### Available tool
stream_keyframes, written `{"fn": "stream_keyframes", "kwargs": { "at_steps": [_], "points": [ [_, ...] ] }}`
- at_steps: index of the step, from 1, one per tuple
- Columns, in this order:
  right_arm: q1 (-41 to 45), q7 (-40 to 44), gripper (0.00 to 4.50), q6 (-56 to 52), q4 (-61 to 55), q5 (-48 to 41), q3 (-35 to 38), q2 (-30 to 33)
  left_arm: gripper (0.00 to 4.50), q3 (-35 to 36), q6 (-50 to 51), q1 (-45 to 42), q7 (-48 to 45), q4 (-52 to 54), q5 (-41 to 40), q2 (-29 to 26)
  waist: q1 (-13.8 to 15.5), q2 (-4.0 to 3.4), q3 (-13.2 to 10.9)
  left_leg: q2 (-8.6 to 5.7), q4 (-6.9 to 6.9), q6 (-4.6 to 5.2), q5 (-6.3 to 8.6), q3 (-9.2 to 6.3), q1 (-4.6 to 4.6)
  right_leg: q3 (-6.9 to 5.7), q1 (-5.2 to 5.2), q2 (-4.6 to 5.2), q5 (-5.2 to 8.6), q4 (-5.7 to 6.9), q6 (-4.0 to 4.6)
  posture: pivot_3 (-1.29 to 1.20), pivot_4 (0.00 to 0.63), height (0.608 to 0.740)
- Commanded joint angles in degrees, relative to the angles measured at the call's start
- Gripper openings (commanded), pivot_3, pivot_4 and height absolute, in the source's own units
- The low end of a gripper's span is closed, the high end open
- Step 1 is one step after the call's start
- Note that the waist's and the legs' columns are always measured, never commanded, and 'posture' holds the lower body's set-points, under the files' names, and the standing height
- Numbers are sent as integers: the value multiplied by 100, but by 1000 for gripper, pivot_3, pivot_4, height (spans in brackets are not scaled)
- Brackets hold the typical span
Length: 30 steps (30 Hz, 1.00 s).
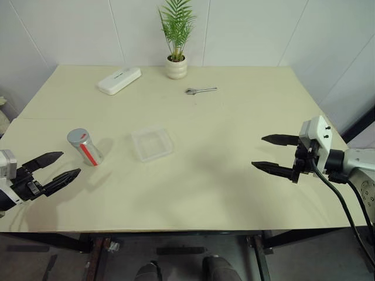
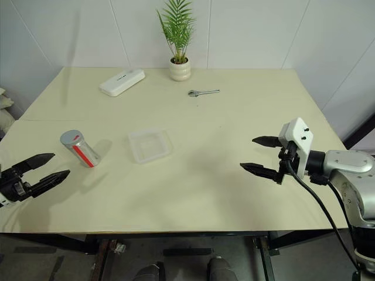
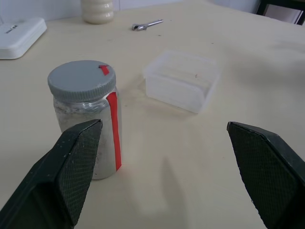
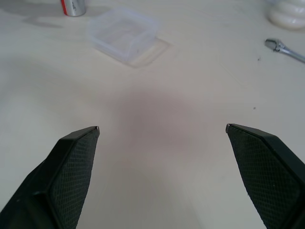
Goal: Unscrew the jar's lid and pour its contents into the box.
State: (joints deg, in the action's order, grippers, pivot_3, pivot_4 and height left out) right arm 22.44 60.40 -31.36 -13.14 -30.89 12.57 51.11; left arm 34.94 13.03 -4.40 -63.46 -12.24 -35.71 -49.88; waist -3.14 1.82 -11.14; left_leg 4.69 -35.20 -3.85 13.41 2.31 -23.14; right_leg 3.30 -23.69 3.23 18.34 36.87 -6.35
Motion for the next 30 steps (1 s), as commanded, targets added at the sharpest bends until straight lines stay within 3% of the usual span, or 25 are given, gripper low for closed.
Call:
{"fn": "stream_keyframes", "kwargs": {
  "at_steps": [1, 6, 13, 21, 30],
  "points": [
    [81, -85, 4500, 90, -116, -112, 186, -12, 4473, 15, -52, -164, -13, -17, 22, -103, 4, 0, 0, 0, 0, 0, 0, 0, 0, 0, 0, 0, 0, 0, 0, 0, 150, 740],
    [-87, -179, 4500, 80, -290, -170, 173, -85, 4473, -12, -87, -127, 78, 131, 36, 48, -4, 0, 0, 0, 1, -2, 2, 2, -1, 2, 0, 0, 0, -2, 0, 0, 150, 740],
    [190, -274, 4500, -35, -315, -265, -103, -208, 4473, 57, -271, 240, 909, 851, 201, 560, -3, 0, 0, 1, -1, -2, 2, 6, 1, 9, 1, -1, -2, 1, -4, 0, 150, 740],
    [607, 278, 4500, 129, 81, -245, -603, -269, 4473, 46, -250, 750, 2819, 2445, 453, 1835, 10, 3, 2, 0, -13, -1, 2, 6, 1, 15, 5, -2, -8, 2, -15, 0, 150, 740],
    [1070, 1046, 4500, 330, 628, -161, -1029, -399, 4473, -112, -360, 769, 4411, 2881, 1197, 2577, 1, 6, 4, -1, -45, 4, 5, 0, 0, 19, 19, -7, -16, 2, -20, 0, 150, 740]
  ]
}}
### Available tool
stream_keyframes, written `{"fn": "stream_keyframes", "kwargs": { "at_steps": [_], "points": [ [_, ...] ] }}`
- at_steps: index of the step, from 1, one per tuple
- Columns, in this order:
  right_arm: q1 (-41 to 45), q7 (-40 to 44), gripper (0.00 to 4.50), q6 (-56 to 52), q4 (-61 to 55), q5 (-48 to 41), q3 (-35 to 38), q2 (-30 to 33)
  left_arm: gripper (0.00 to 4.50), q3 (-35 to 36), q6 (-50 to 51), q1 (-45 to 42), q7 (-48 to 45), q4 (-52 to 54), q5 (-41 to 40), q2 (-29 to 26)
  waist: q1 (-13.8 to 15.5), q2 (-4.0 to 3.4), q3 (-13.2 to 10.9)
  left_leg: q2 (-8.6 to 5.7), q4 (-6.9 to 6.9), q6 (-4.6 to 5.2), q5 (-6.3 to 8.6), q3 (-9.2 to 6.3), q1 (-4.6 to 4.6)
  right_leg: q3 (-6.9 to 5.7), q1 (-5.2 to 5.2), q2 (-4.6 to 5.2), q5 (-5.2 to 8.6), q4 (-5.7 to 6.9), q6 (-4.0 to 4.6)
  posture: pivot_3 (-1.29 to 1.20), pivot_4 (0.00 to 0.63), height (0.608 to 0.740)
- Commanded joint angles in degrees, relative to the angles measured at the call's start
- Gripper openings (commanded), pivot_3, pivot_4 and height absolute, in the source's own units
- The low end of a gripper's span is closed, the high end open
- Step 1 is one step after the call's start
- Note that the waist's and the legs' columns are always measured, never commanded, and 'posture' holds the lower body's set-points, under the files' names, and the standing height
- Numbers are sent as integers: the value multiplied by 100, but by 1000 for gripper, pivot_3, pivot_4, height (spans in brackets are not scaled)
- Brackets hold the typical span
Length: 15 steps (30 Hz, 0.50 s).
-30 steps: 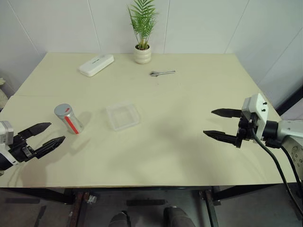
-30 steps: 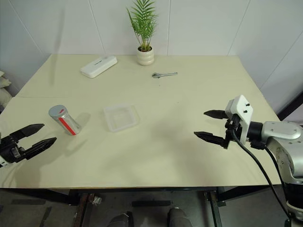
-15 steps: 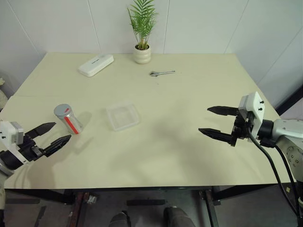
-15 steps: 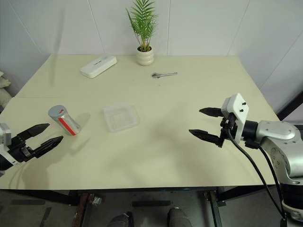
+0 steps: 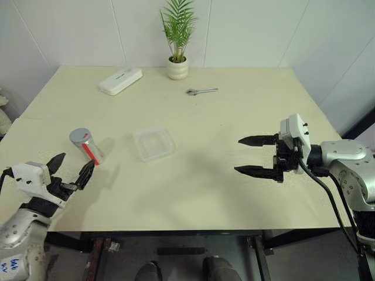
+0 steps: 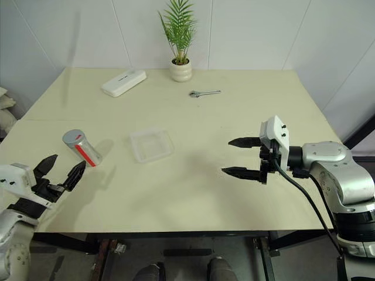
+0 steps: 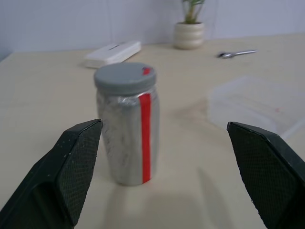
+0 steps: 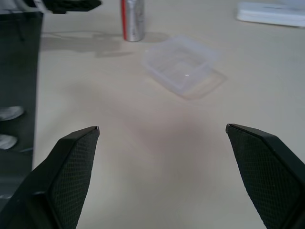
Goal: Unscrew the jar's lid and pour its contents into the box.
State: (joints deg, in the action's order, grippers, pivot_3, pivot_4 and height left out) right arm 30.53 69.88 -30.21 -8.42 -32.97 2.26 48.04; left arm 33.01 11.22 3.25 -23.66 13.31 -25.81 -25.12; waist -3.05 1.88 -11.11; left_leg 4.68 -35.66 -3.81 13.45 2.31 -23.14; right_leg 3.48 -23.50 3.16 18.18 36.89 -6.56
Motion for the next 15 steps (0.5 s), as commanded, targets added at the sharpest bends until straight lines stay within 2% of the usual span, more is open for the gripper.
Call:
{"fn": "stream_keyframes", "kwargs": {
  "at_steps": [1, 7, 15],
  "points": [
    [342, 92, 4500, 270, 255, 68, -13, -167, 4473, 49, -189, -25, 618, 359, 296, 182, -10, 0, 0, 0, -3, 0, 0, 1, 0, 1, 0, 0, -2, 0, 0, 0, 150, 740],
    [610, 71, 4500, 545, 590, 257, -186, -499, 4473, -271, -339, -267, 1101, 186, 660, 411, 5, 0, 0, 1, -17, 0, 0, 0, -1, 1, 2, -2, -9, 1, 3, 0, 150, 740],
    [683, 71, 4500, 688, 721, 386, -194, -636, 4473, -527, -698, -816, 1541, -509, 1019, 594, 58, 0, 0, 1, -24, 1, 1, 2, -5, 3, 2, -3, -15, 0, -3, 0, 150, 740]
  ]
}}
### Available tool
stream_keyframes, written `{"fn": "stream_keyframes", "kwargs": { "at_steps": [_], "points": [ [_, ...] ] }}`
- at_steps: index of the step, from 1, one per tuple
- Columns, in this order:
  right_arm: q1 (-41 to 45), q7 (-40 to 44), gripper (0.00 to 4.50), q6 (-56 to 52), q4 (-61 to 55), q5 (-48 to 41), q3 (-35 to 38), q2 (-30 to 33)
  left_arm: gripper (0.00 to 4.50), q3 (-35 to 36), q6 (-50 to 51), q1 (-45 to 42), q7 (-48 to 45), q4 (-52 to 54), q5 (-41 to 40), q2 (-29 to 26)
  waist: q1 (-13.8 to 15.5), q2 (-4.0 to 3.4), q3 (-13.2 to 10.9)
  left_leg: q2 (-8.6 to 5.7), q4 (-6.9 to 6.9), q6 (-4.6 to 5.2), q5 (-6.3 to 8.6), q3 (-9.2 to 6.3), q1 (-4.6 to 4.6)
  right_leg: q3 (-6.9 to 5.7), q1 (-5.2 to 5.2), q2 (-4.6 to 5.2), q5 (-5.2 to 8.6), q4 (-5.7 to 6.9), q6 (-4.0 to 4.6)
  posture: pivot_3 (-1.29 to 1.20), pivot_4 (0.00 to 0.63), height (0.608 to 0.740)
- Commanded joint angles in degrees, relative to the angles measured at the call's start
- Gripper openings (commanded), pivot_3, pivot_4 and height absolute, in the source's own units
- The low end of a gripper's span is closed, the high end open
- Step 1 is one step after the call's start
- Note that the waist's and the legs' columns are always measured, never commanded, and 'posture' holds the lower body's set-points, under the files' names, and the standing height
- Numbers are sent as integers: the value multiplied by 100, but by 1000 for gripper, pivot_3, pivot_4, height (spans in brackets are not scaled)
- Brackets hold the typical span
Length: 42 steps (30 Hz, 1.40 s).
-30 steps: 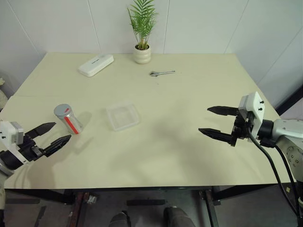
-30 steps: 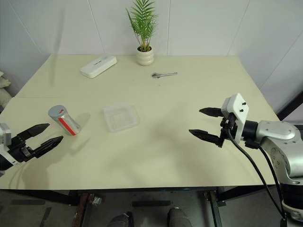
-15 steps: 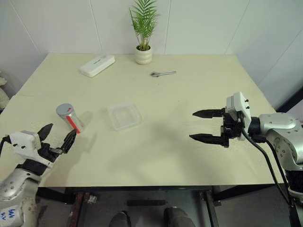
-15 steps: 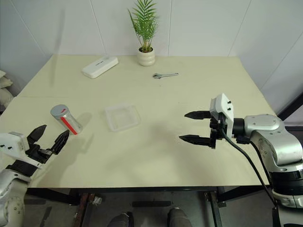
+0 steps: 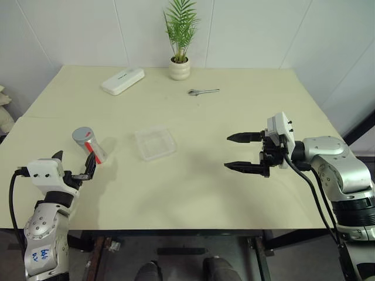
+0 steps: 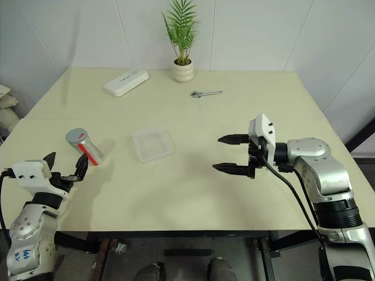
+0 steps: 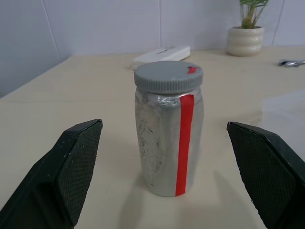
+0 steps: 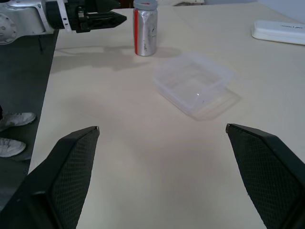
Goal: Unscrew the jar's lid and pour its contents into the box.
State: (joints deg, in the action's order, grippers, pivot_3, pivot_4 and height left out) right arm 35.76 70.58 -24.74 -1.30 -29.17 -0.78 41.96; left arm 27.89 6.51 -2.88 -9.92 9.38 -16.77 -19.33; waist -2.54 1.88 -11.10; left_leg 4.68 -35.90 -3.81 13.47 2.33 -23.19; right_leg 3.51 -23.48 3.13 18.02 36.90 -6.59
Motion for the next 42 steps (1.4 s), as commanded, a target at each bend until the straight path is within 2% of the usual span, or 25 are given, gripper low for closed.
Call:
{"fn": "stream_keyframes", "kwargs": {
  "at_steps": [1, 26, 36, 39, 42],
  "points": [
    [151, 2, 4500, 156, 17, 22, 119, -20, 4473, -34, -265, -286, 222, -227, 149, 35, 16, 0, 0, 0, -1, 0, 0, 0, 0, 0, 0, -1, 0, 0, 0, 0, 150, 740],
    [53, -128, 4500, 353, -47, 93, 139, -71, 4473, -360, -1308, -1641, 358, -2136, 425, -88, 98, 0, 0, 2, -3, -2, 0, 0, -2, 1, 0, -6, -4, -2, -6, 0, 150, 740],
    [113, -143, 4500, 390, 44, 175, 105, -143, 4473, -467, -1401, -1796, 594, -2350, 495, -10, 95, 0, 0, 3, -1, -3, 1, 1, -2, 2, 0, -10, -5, -2, -8, 0, 150, 740],
    [130, -135, 4500, 408, 75, 200, 104, -172, 3916, -484, -1321, -1782, 620, -2297, 469, 13, 95, 0, 0, 3, -4, -3, 1, 1, -2, 2, 1, -10, -5, -2, -8, 0, 150, 740],
    [137, -144, 4500, 426, 99, 221, 96, -196, 3017, -496, -1402, -1760, 595, -2306, 461, 24, 92, 0, 0, 3, -3, -3, 1, 1, -2, 2, 0, -10, -5, -2, -8, 0, 150, 740]
  ]
}}
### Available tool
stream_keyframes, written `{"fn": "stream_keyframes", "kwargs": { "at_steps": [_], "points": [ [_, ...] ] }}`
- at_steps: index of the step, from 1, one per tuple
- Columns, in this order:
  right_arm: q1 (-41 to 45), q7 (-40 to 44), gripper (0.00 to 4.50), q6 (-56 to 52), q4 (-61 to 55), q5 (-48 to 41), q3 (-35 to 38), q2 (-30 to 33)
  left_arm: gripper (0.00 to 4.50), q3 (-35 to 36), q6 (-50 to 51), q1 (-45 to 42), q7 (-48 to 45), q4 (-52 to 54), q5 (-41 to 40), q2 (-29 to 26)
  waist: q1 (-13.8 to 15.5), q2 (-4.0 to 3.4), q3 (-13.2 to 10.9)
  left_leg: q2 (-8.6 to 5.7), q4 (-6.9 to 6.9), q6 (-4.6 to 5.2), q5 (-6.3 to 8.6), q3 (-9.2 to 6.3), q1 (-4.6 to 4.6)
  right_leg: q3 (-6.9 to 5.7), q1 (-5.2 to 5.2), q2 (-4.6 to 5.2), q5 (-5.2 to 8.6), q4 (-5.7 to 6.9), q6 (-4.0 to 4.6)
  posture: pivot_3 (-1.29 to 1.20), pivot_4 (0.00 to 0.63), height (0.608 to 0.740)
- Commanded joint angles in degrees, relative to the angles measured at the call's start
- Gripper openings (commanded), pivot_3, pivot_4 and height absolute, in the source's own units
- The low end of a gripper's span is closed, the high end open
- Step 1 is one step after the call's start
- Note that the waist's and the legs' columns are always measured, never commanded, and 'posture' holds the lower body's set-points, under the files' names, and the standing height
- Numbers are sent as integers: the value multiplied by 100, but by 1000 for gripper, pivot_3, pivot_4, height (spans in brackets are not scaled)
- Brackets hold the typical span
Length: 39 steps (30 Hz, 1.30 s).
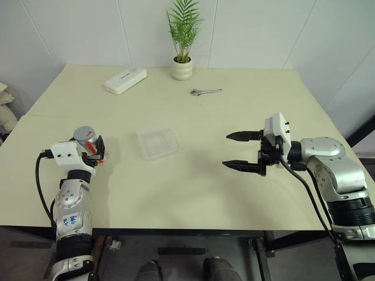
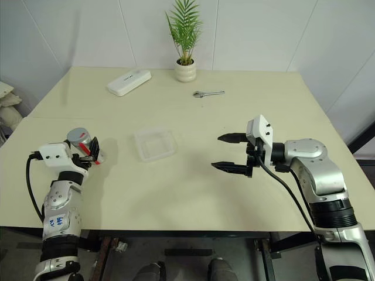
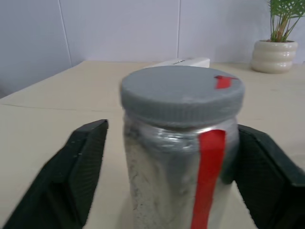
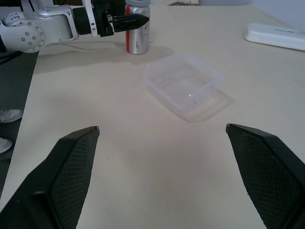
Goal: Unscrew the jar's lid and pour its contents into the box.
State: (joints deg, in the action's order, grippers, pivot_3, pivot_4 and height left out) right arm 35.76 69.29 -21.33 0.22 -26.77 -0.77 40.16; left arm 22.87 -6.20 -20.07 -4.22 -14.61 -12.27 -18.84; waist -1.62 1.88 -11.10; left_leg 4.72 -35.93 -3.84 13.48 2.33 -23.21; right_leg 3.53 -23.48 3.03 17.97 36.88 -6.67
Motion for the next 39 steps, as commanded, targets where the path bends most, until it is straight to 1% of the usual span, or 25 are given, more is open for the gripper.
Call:
{"fn": "stream_keyframes", "kwargs": {
  "at_steps": [1, 11, 17, 19, 22, 24, 26, 29, 31, 33, 36, 39],
  "points": [
    [139, -15, 4500, 80, -52, -16, 97, -22, 2747, 2, -134, -39, 20, 87, 8, -27, 0, 0, 0, 0, 0, 0, 0, 0, 0, 0, 0, 0, 0, 0, 0, 0, 150, 740],
    [108, -33, 4500, 40, -133, -3, 124, 7, 2733, -63, -137, 41, -142, 82, -72, 3, 4, 0, 0, 0, 0, 0, 0, 0, 0, 0, 0, 0, 0, 0, 0, 0, 150, 740],
    [105, -516, 4500, -254, -621, -48, 197, -30, 2733, -109, -17, 188, -1385, 567, -702, -360, -4, 0, 0, 1, 4, -2, 1, 1, -1, 0, -2, 0, 1, -1, 2, 0, 150, 740],
    [20, -706, 4500, -364, -874, -98, 205, -70, 2733, -121, 177, 203, -1929, 791, -1108, -497, -3, 0, 0, 2, 6, -3, 1, 0, -1, 0, -3, -1, 2, -4, 3, 0, 150, 740],
    [-62, -867, 4500, -461, -1062, -145, 234, -84, 2733, -177, 362, 225, -2258, 983, -1298, -606, 1, 0, 0, 3, 10, -3, 1, 0, -1, 0, -2, 0, 3, -7, 5, 0, 150, 740],
    [-80, -1208, 4500, -592, -1322, -113, 241, -159, 2733, -299, 555, 128, -2824, 1141, -1531, -832, 0, 0, 0, 2, 12, -3, 1, 1, -1, 0, -2, 0, 3, -11, 5, 0, 150, 740],
    [-93, -1364, 4500, -658, -1438, -113, 248, -175, 2733, -344, 647, 86, -3065, 1209, -1639, -921, -5, 0, 0, 3, 15, -3, 1, 1, -2, 0, -4, -1, 3, -11, 6, 0, 150, 740],
    [145, -2169, 4500, -1102, -1844, -39, 206, -439, 2733, -634, 1086, -276, -3972, 1180, -1744, -1526, -9, 0, 0, 4, 19, -3, 1, 0, -2, -1, -5, -3, 4, -14, 8, 0, 150, 740],
    [225, -2476, 4500, -1295, -2013, -6, 199, -527, 2733, -716, 1303, -422, -4269, 1171, -1823, -1721, -17, -1, 0, 8, 22, -6, -1, 0, -6, 1, -16, -8, 4, -9, 13, 0, 150, 740],
    [366, -2955, 4500, -1607, -2262, 8, 192, -740, 2733, -818, 1515, -679, -4717, 1071, -1944, -1924, -19, -2, -1, 8, 30, -7, -1, 1, -5, 1, -16, -7, 7, -10, 17, 0, 150, 740],
    [592, -3686, 4500, -2186, -2633, -14, 97, -1136, 2733, -1027, 1727, -1130, -5268, 729, -1958, -2048, -11, -2, -1, 11, 43, -7, -1, 2, -5, 0, -21, -11, 11, -14, 23, 0, 150, 740],
    [864, -4291, 4500, -2652, -2877, -29, -24, -1611, 2733, -1267, 1780, -1599, -5690, 367, -1881, -1963, -7, -2, -1, 17, 48, -7, -1, -1, -11, 0, -29, -20, 12, -13, 26, 0, 150, 740]
  ]
}}
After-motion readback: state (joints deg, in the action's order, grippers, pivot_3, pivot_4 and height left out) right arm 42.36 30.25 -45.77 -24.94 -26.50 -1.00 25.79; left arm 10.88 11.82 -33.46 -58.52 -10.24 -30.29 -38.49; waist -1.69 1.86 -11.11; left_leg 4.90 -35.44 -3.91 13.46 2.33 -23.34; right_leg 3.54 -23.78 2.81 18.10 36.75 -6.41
